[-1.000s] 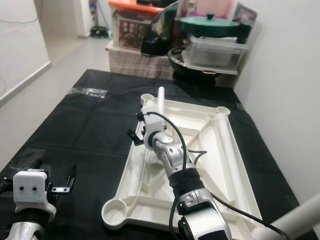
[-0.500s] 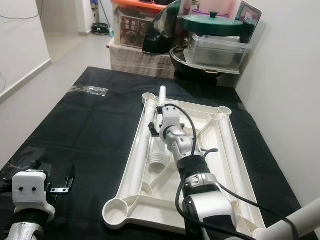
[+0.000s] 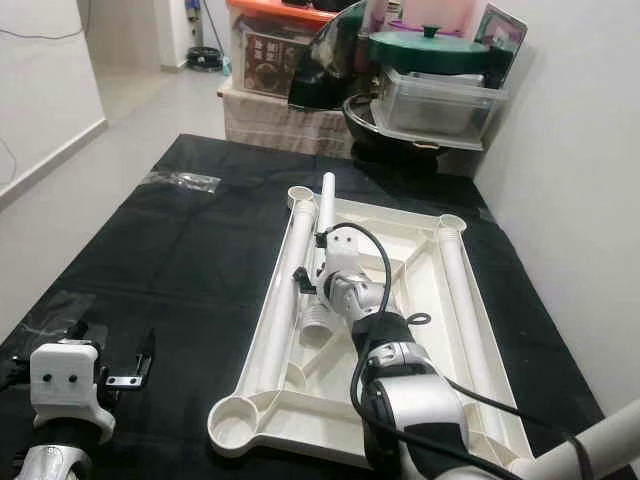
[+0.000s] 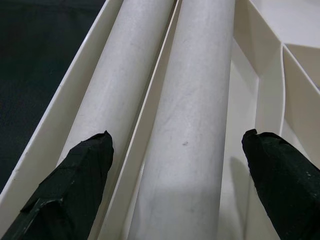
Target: Building children table
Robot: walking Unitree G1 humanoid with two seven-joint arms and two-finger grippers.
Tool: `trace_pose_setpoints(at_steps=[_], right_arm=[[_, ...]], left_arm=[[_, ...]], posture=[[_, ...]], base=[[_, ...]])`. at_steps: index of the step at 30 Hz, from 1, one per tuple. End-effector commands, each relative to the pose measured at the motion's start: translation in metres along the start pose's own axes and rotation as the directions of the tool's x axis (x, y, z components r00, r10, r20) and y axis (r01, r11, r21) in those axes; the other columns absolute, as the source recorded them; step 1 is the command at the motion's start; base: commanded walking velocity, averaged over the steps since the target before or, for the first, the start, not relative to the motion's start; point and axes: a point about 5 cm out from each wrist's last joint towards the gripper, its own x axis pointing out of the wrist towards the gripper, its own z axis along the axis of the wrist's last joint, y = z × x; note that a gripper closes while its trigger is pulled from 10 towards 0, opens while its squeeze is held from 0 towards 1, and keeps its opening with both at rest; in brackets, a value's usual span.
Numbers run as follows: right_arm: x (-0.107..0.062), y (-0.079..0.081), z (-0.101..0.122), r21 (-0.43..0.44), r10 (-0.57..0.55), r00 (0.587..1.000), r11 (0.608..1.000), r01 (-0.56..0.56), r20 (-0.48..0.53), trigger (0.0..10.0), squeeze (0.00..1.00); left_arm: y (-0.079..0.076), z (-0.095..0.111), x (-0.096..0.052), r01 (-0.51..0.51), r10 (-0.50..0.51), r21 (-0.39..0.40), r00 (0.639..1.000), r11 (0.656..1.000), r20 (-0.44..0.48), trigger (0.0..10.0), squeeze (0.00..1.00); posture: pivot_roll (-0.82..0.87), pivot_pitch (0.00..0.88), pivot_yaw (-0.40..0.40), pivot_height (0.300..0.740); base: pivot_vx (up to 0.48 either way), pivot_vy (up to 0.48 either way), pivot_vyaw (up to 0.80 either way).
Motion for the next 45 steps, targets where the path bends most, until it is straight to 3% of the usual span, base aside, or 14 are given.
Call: trace_pose_setpoints(at_steps=[1,7,11,22,28,29,30,31,36,39,40,44,45], right_arm=[[0.001,-0.01,-0.005,0.033,-0.026,0.999,0.999,0.027,-0.028,10.0,0.0],[0.001,0.006,-0.005,0.13,0.151,0.986,0.981,-0.141,-0.068,10.0,0.0],[0.0,0.017,0.0,0.097,0.236,0.969,0.969,-0.229,-0.068,10.0,0.0],[0.001,0.033,-0.006,0.042,0.305,0.946,0.952,-0.303,-0.106,10.0,0.0],[0.002,0.031,-0.024,0.133,0.329,0.931,0.941,-0.311,-0.155,10.0,0.0],[0.003,0.03,-0.027,0.157,0.337,0.929,0.937,-0.314,-0.152,5.6,0.0],[0.004,0.029,-0.03,0.158,0.329,0.932,0.939,-0.306,-0.154,2.5,0.0],[0.004,0.026,-0.033,0.155,0.314,0.937,0.944,-0.291,-0.153,0.0,0.0],[0.005,0.022,-0.037,0.162,0.295,0.944,0.949,-0.271,-0.148,0.0,0.0],[0.004,0.028,-0.028,0.217,0.36,0.929,0.917,-0.335,-0.087,0.0,0.0],[0.003,0.033,-0.021,0.248,0.409,0.912,0.888,-0.387,-0.041,0.0,0.0],[0.001,0.036,-0.015,0.25,0.452,0.892,0.865,-0.435,-0.014,0.0,0.0],[-0.001,0.041,-0.01,0.242,0.513,0.858,0.833,-0.498,0.003,0.0,0.0]], left_arm=[[-0.003,-0.003,0.0,-0.001,0.001,-0.005,1.0,1.0,-0.016,10.0,0.0],[-0.004,-0.004,0.0,0.001,-0.001,-0.012,1.0,1.0,-0.017,10.0,0.0],[-0.004,-0.004,0.0,0.001,-0.002,-0.013,1.0,1.0,-0.018,10.0,0.0],[-0.006,-0.005,-0.002,0.003,-0.004,-0.017,1.0,1.0,-0.028,10.0,0.0],[-0.007,-0.006,-0.002,0.01,-0.011,-0.017,0.999,1.0,-0.036,10.0,0.0],[-0.007,-0.006,-0.002,0.011,-0.011,-0.016,0.999,1.0,-0.038,10.0,0.0],[-0.007,-0.006,-0.002,0.011,-0.011,-0.016,0.999,1.0,-0.039,10.0,0.0],[-0.007,-0.006,-0.002,0.01,-0.011,-0.016,0.999,1.0,-0.04,10.0,0.0],[-0.007,-0.006,-0.003,0.01,-0.01,-0.015,0.999,1.0,-0.042,10.0,0.0],[-0.006,-0.007,-0.003,0.01,-0.01,-0.013,0.999,1.0,-0.046,10.0,0.0],[-0.006,-0.007,-0.002,0.012,-0.013,-0.011,0.999,1.0,-0.048,10.0,0.0],[-0.006,-0.008,-0.002,0.015,-0.016,-0.01,0.999,1.0,-0.05,10.0,0.0],[-0.006,-0.008,-0.001,0.017,-0.018,-0.007,0.999,1.0,-0.05,10.0,0.0]], posture=[[0.11,0.0,-0.154,0.74],[0.11,0.0,-0.158,0.74],[0.11,0.0,-0.162,0.74],[0.12,0.0,-0.166,0.74],[0.12,0.0,-0.167,0.74],[0.12,0.0,-0.168,0.74],[0.12,0.0,-0.169,0.74],[0.12,0.0,-0.169,0.74],[0.13,0.0,-0.171,0.74],[0.13,0.0,-0.167,0.74],[0.12,0.0,-0.164,0.74],[0.12,0.0,-0.162,0.74],[0.12,0.0,-0.16,0.74]], base=[[0.0,0.0,0.0],[0.0,0.0,0.0],[0.0,0.0,0.0],[0.0,0.0,0.0],[0.0,0.0,0.0],[0.0,0.0,0.0],[0.0,0.0,0.0],[0.0,0.0,0.0],[0.0,0.0,0.0],[0.0,0.0,0.0],[0.0,0.0,0.0],[0.0,0.0,0.0],[0.0,0.0,0.0]])
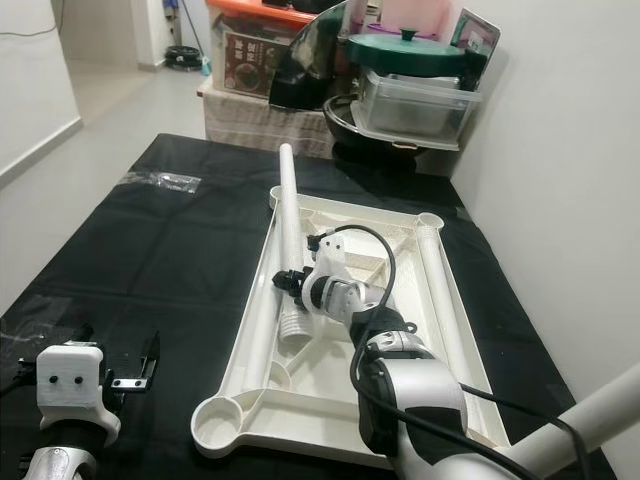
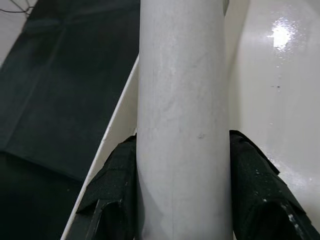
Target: Building children table
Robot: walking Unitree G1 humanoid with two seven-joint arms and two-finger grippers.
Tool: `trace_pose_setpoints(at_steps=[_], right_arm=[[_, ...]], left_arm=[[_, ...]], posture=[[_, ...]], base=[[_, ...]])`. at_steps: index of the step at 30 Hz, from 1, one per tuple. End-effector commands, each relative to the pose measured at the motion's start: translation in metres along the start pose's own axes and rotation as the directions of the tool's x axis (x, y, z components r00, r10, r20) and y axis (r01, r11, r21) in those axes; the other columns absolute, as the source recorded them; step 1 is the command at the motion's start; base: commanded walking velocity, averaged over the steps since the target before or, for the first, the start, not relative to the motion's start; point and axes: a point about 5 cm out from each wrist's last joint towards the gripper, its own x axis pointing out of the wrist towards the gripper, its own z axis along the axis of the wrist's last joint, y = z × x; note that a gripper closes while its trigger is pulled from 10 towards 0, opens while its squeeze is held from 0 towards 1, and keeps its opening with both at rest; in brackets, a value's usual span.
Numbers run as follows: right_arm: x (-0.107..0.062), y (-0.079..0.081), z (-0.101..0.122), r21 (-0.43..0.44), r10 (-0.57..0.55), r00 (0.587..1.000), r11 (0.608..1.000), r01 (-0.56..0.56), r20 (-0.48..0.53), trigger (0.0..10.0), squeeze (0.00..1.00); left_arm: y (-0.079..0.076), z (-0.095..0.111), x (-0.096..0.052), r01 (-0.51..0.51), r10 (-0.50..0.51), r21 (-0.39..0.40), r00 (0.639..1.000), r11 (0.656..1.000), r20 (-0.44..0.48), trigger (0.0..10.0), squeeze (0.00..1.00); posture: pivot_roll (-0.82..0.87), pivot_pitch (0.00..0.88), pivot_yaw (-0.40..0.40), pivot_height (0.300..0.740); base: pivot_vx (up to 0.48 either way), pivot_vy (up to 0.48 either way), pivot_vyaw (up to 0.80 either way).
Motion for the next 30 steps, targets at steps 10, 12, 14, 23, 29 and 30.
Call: trace_pose_setpoints(at_steps=[10,12,14,23,29,30], right_arm=[[-0.005,0.032,0.03,0.029,0.324,0.938,0.943,-0.33,0.125,0.0,0.0],[-0.014,0.045,0.055,-0.019,0.431,0.877,0.899,-0.437,0.214,0.0,0.0],[-0.017,0.05,0.064,-0.041,0.466,0.851,0.881,-0.471,0.243,0.0,0.0],[-0.038,0.082,0.083,-0.308,0.673,0.696,0.737,-0.601,0.252,0.0,0.0],[-0.033,0.09,0.067,-0.373,0.684,0.693,0.719,-0.586,0.23,0.0,0.0],[-0.033,0.09,0.067,-0.373,0.684,0.693,0.719,-0.586,0.23,0.0,0.0]], left_arm=[[0.0,-0.005,0.0,0.011,-0.011,0.013,0.999,1.0,-0.031,10.0,0.0],[0.001,-0.005,0.0,0.015,-0.014,0.015,0.999,1.0,-0.031,10.0,0.0],[0.001,-0.005,0.0,0.017,-0.016,0.016,0.999,1.0,-0.03,10.0,0.0],[-0.002,0.001,0.009,0.165,-0.165,-0.061,0.986,0.984,-0.007,10.0,0.0],[-0.003,0.007,0.013,0.285,-0.287,-0.117,0.958,0.951,0.007,10.0,0.0],[-0.003,0.007,0.013,0.285,-0.287,-0.117,0.958,0.951,0.007,10.0,0.0]], posture=[[0.13,0.0,-0.153,0.74],[0.13,0.0,-0.151,0.74],[0.13,0.0,-0.151,0.74],[0.13,0.0,-0.139,0.74],[0.13,0.0,-0.132,0.74],[0.13,0.0,-0.132,0.74]], base=[[0.0,0.0,0.0],[0.0,0.0,0.0],[0.0,0.0,0.0],[0.0,0.0,0.0],[0.0,0.0,0.0],[0.0,0.0,0.0]])
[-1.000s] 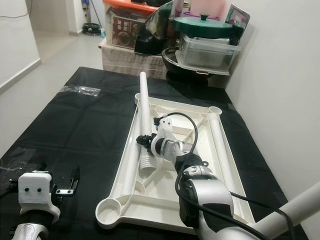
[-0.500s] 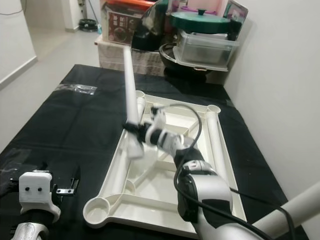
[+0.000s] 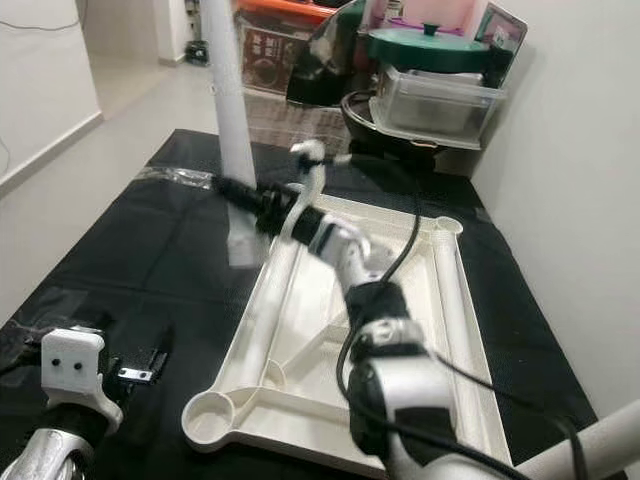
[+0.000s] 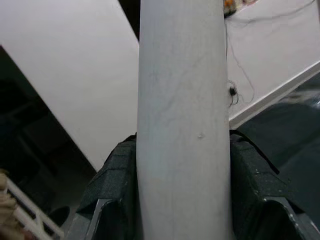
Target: Building children table
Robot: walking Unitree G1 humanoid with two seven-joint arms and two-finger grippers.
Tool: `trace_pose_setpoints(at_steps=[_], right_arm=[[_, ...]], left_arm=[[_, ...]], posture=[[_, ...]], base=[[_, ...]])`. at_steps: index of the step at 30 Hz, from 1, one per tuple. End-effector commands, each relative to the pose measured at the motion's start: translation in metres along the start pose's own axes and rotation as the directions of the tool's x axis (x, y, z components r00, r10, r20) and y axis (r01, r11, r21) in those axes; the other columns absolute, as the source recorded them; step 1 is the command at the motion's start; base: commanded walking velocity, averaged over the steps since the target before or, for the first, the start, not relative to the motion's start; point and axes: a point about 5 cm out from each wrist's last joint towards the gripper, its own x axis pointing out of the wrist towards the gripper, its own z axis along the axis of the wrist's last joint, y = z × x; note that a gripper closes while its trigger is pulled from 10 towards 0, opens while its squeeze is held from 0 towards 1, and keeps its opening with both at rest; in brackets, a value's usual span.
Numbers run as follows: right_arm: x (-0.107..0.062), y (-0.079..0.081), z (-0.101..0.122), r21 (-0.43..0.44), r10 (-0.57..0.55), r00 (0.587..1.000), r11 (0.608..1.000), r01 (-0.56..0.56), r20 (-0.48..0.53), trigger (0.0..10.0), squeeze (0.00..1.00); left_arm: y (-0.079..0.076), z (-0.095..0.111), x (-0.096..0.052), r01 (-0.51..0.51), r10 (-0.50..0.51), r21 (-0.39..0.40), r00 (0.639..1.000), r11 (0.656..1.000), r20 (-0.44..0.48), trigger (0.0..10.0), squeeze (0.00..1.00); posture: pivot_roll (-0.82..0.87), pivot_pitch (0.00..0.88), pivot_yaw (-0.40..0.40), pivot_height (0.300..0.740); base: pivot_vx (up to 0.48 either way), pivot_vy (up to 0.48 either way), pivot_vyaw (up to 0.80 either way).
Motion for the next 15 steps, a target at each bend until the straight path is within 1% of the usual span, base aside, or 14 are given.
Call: trace_pose_setpoints(at_steps=[1,2,3,4,5,7,8,9,10,11,12,13,14,15], right_arm=[[0.002,0.011,0.003,-0.074,0.032,0.999,0.997,-0.031,0.022,0.0,0.0],[0.006,0.02,-0.006,-0.081,0.064,0.998,0.995,-0.063,0.009,0.0,0.0],[0.006,0.02,-0.006,-0.081,0.064,0.998,0.995,-0.063,0.009,0.0,0.0],[0.009,0.029,-0.013,-0.079,0.091,0.996,0.993,-0.091,-0.004,0.0,0.0],[0.011,0.037,-0.019,-0.075,0.126,0.992,0.989,-0.127,-0.019,0.0,0.0],[0.011,0.037,-0.019,-0.075,0.126,0.992,0.989,-0.127,-0.019,0.0,0.0],[0.013,0.047,-0.024,-0.073,0.177,0.983,0.981,-0.18,-0.037,0.0,0.0],[0.013,0.047,-0.024,-0.073,0.177,0.983,0.981,-0.18,-0.037,0.0,0.0],[0.014,0.057,-0.027,-0.077,0.235,0.97,0.968,-0.239,-0.057,0.0,0.0],[0.014,0.057,-0.027,-0.077,0.235,0.97,0.968,-0.239,-0.057,0.0,0.0],[0.014,0.065,-0.03,-0.084,0.277,0.958,0.956,-0.283,-0.075,0.0,0.0],[0.014,0.065,-0.03,-0.084,0.277,0.958,0.956,-0.283,-0.075,0.0,0.0],[0.015,0.071,-0.033,-0.084,0.307,0.948,0.946,-0.314,-0.084,0.0,0.0],[0.015,0.071,-0.033,-0.084,0.307,0.948,0.946,-0.314,-0.084,0.0,0.0]], left_arm=[[-0.002,0.002,0.001,0.087,-0.087,-0.042,0.996,0.995,-0.01,10.0,0.0],[-0.003,0.003,0.002,0.161,-0.162,-0.059,0.987,0.985,-0.015,10.0,0.0],[-0.003,0.003,0.002,0.161,-0.162,-0.059,0.987,0.985,-0.015,10.0,0.0],[-0.005,0.004,0.003,0.223,-0.225,-0.074,0.974,0.972,-0.017,10.0,0.0],[-0.006,0.002,0.005,0.263,-0.267,-0.083,0.963,0.961,-0.031,10.0,0.0],[-0.006,0.002,0.005,0.263,-0.267,-0.083,0.963,0.961,-0.031,10.0,0.0],[-0.01,0.0,0.006,0.318,-0.324,-0.102,0.945,0.943,-0.04,10.0,0.0],[-0.01,0.0,0.006,0.318,-0.324,-0.102,0.945,0.943,-0.04,10.0,0.0],[-0.013,-0.002,0.008,0.356,-0.363,-0.12,0.931,0.927,-0.047,10.0,0.0],[-0.013,-0.002,0.008,0.356,-0.363,-0.12,0.931,0.927,-0.047,10.0,0.0],[-0.016,-0.002,0.01,0.387,-0.396,-0.144,0.917,0.911,-0.04,10.0,0.0],[-0.016,-0.002,0.01,0.387,-0.396,-0.144,0.917,0.911,-0.04,10.0,0.0],[-0.019,-0.001,0.012,0.414,-0.424,-0.162,0.905,0.896,-0.032,10.0,0.0],[-0.019,-0.001,0.012,0.414,-0.424,-0.162,0.905,0.896,-0.032,10.0,0.0]], posture=[[0.12,0.0,-0.128,0.74],[0.12,0.0,-0.123,0.74],[0.12,0.0,-0.123,0.74],[0.12,0.0,-0.117,0.74],[0.12,0.0,-0.116,0.74],[0.12,0.0,-0.116,0.74],[0.12,0.0,-0.116,0.74],[0.12,0.0,-0.116,0.74],[0.11,0.0,-0.113,0.74],[0.11,0.0,-0.113,0.74],[0.11,0.0,-0.11,0.74],[0.11,0.0,-0.11,0.74],[0.11,0.0,-0.111,0.74],[0.11,0.0,-0.111,0.74]], base=[[0.0,0.0,0.0],[0.0,0.0,0.0],[0.0,0.0,0.0],[0.0,0.0,0.0],[0.0,0.0,0.0],[0.0,0.0,0.0],[0.0,0.0,0.0],[0.0,0.0,0.0],[0.0,0.0,0.0],[0.0,0.0,0.0],[0.0,0.0,0.0],[0.0,0.0,0.0],[0.0,0.0,0.0],[0.0,0.0,0.0]])
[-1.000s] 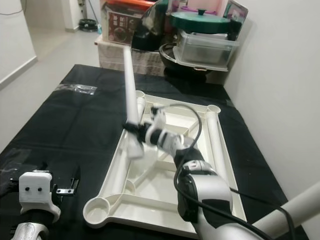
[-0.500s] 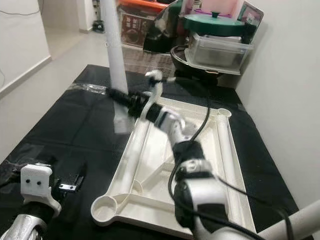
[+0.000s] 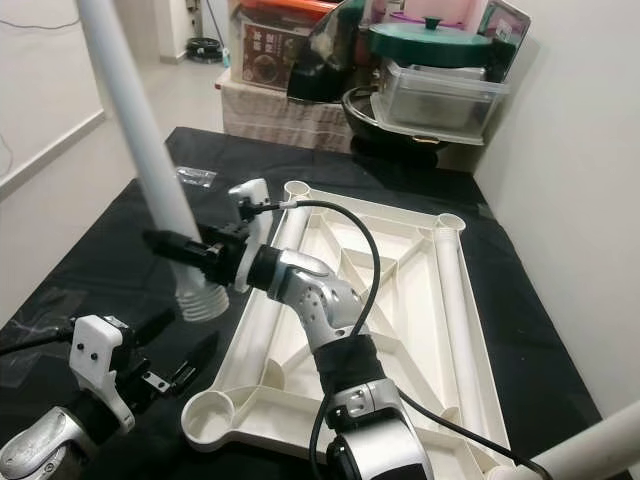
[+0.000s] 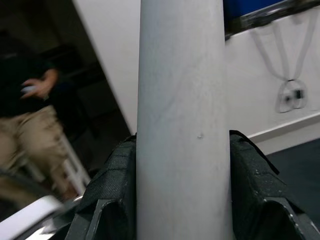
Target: Building children table
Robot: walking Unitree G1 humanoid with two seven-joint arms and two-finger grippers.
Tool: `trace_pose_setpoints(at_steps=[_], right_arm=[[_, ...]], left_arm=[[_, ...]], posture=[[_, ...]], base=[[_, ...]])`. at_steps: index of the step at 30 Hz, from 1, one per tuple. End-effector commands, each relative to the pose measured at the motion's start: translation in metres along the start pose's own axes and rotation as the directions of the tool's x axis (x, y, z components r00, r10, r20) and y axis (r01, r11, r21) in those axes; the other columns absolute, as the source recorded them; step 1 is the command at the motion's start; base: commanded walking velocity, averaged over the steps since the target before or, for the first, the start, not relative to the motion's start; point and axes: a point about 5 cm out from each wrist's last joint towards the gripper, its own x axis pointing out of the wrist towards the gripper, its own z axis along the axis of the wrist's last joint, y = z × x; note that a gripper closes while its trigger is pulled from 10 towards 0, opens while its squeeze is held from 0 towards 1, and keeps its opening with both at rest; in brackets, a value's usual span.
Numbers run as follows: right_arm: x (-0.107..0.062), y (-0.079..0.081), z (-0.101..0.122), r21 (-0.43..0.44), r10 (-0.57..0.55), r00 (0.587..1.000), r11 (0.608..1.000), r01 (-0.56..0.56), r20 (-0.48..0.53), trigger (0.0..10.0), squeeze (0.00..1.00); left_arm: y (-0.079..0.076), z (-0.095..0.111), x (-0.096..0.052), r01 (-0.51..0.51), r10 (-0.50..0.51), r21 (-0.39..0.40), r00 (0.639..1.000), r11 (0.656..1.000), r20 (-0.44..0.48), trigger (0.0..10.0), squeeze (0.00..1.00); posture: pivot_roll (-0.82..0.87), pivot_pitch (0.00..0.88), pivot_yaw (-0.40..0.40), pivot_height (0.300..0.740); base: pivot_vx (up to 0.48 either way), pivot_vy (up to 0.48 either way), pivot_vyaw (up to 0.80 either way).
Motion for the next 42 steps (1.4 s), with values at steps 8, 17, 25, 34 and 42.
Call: trace_pose_setpoints(at_steps=[8,17,25,34,42], right_arm=[[0.003,0.027,-0.008,0.002,0.116,0.993,0.993,-0.116,-0.015,0.0,0.0],[0.0,0.032,-0.012,0.009,0.115,0.993,0.993,-0.115,-0.033,0.0,0.0],[-0.001,0.033,-0.012,0.011,0.103,0.994,0.995,-0.103,-0.034,0.0,0.0],[-0.001,0.029,-0.012,-0.017,0.039,0.997,0.999,-0.04,-0.062,10.0,0.0],[-0.005,0.026,-0.006,-0.045,0.036,0.996,0.998,-0.04,-0.082,10.0,0.0]], left_arm=[[0.004,0.006,0.009,0.048,-0.045,-0.084,0.998,0.995,0.037,10.0,0.0],[0.007,0.009,0.015,0.069,-0.063,-0.096,0.996,0.993,0.062,10.0,0.0],[0.003,0.008,0.014,0.089,-0.082,-0.098,0.994,0.991,0.078,0.0,0.0],[0.004,0.005,0.014,0.07,-0.068,-0.058,0.997,0.996,0.033,10.0,0.0],[0.005,0.003,0.006,0.125,-0.123,0.035,0.991,0.992,-0.054,10.0,0.0]], posture=[[0.11,0.0,-0.108,0.74],[0.1,0.0,-0.104,0.74],[0.1,0.0,-0.107,0.74],[0.1,0.0,-0.109,0.74],[0.1,0.0,-0.112,0.74]], base=[[0.0,0.0,0.0],[0.0,0.0,0.0],[0.0,0.0,0.0],[0.0,0.0,0.0],[0.0,0.0,0.0]])
